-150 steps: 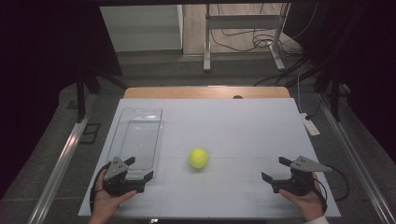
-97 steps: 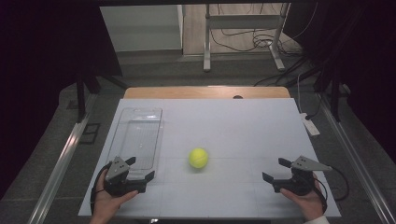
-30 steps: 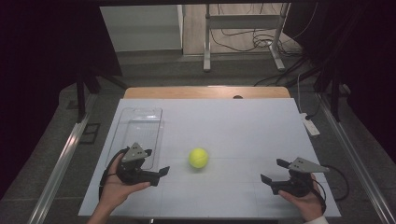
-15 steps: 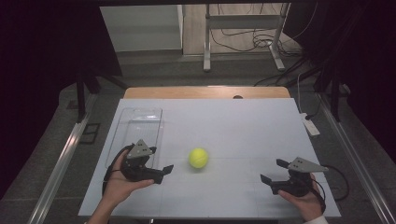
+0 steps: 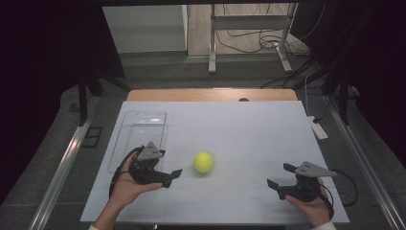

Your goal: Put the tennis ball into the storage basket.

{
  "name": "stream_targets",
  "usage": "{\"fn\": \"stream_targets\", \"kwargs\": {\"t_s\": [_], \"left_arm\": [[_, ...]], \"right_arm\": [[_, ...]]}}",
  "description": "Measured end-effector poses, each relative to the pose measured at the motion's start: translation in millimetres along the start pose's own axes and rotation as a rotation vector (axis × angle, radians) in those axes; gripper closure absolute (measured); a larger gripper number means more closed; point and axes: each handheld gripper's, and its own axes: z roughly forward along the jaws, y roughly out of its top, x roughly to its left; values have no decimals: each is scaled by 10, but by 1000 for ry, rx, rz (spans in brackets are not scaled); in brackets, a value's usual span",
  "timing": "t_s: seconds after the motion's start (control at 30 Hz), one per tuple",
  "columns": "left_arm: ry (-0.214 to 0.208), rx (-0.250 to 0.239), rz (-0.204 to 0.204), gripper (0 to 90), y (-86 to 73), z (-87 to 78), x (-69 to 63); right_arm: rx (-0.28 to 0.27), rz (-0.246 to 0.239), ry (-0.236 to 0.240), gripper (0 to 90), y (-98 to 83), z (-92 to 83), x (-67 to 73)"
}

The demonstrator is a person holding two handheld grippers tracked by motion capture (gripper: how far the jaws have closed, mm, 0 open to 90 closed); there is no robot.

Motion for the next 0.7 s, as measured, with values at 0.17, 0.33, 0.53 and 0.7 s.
{"fn": "stream_targets", "kwargs": {"t_s": [0.17, 0.33, 0.53, 0.7], "left_arm": [[-1, 6, 5, 111, 29, 50, -1], [-8, 13, 11, 111, 71, 98, -8], [-16, 18, 15, 112, 113, 129, -13], [-24, 26, 19, 111, 154, 180, -25]], "right_arm": [[3, 0, 1, 96, -3, 6, -2], [3, 1, -1, 96, -6, 5, -6], [5, 1, -1, 96, -7, 8, -8], [5, -1, -1, 96, -9, 7, -8]]}}
